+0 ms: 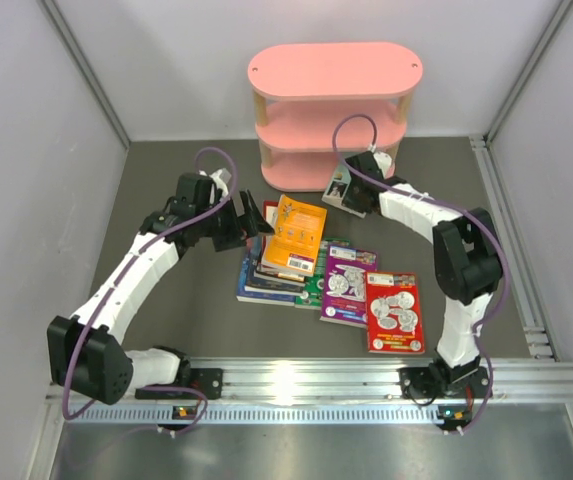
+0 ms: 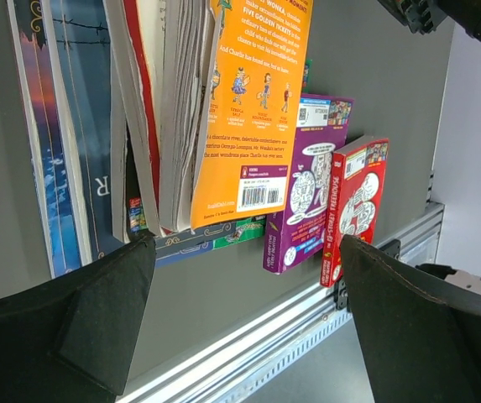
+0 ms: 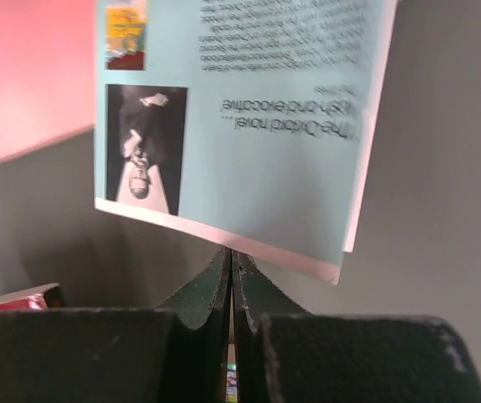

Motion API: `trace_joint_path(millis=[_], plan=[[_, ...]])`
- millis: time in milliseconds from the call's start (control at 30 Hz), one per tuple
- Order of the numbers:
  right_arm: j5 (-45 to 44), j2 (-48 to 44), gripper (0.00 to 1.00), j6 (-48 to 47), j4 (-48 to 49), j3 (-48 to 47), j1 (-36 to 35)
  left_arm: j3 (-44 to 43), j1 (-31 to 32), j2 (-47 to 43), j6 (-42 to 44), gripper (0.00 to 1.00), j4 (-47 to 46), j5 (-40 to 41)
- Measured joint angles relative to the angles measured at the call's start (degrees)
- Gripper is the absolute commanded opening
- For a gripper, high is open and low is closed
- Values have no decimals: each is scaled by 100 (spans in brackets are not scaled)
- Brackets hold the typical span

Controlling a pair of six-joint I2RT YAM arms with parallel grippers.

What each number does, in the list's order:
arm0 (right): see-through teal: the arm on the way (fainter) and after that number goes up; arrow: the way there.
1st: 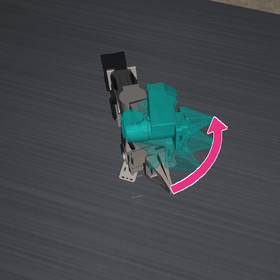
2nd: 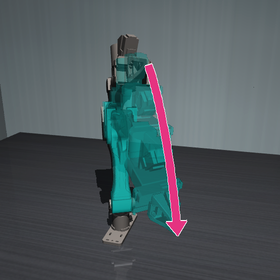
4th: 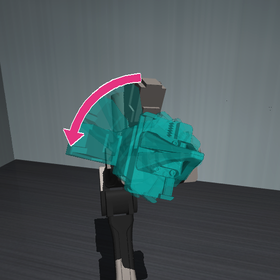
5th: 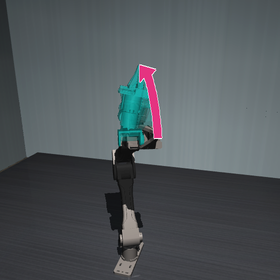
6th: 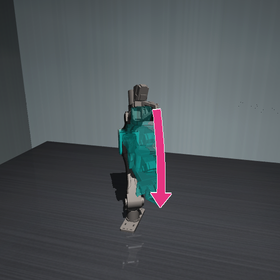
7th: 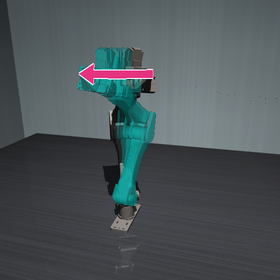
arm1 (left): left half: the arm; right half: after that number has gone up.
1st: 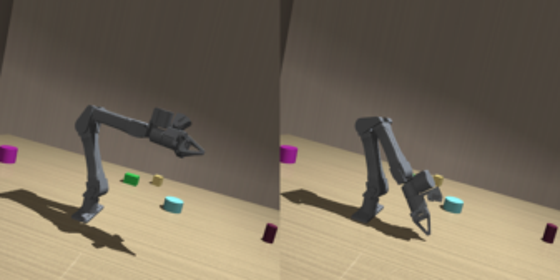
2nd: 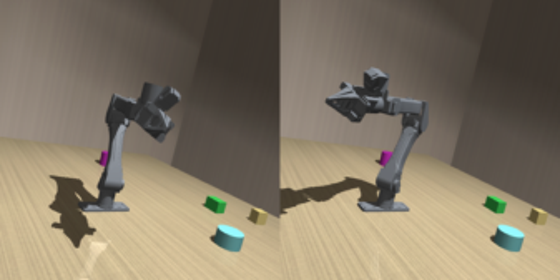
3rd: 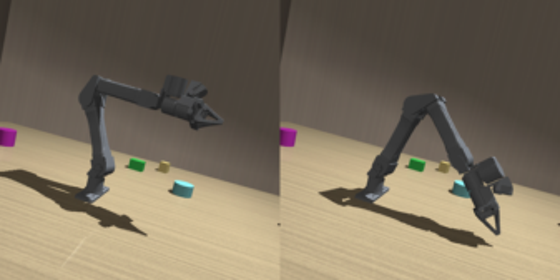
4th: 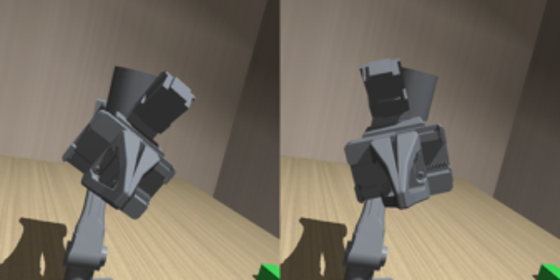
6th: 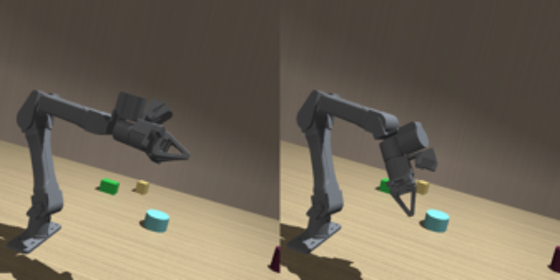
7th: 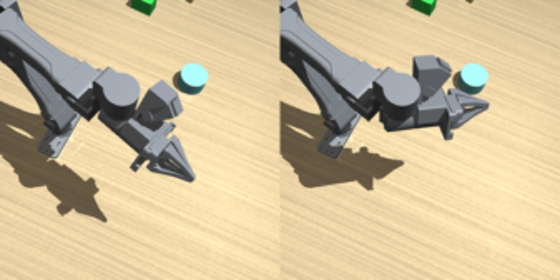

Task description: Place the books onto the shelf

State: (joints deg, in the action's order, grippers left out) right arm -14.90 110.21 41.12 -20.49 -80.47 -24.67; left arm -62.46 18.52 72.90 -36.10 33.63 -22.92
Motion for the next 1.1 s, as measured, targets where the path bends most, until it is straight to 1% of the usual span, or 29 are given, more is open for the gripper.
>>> trace_joint_path(millis=[200,367,400,433,467,533,567,600,667,800,900,1000,1100], plan=[[0,2,0,-122,160,-46,79,42,0,-9,-90,96,-57,-31],[96,85,0,-323,120,-527,164,205,0,-70,-155,96,-61,-26],[153,76,3,-339,142,-592,201,212,0,-79,-155,96,-63,-22],[269,39,8,-341,214,-597,260,212,0,-92,-155,96,-63,-20],[444,-37,29,-319,297,-527,356,214,0,-107,-155,96,-63,-17],[743,-286,46,-223,463,-201,560,214,0,-144,-164,96,-66,-17],[953,-518,59,-166,573,101,737,216,0,-168,-173,96,-66,-17],[1143,-713,63,-114,619,337,892,223,0,-190,-177,96,-70,-20],[1521,-1102,67,-42,636,767,1283,256,0,-232,-195,96,-103,-22],[2046,-1659,68,4,763,1211,1952,358,0,-269,-240,96,-186,-26],[2330,-2140,71,103,879,1604,2210,389,0,-267,-282,96,-240,-46],[2677,-2483,74,374,1329,2144,2356,391,0,-267,-304,96,-317,-101],[2968,-2371,77,691,1781,2507,2367,389,0,-267,-299,96,-343,-168]])
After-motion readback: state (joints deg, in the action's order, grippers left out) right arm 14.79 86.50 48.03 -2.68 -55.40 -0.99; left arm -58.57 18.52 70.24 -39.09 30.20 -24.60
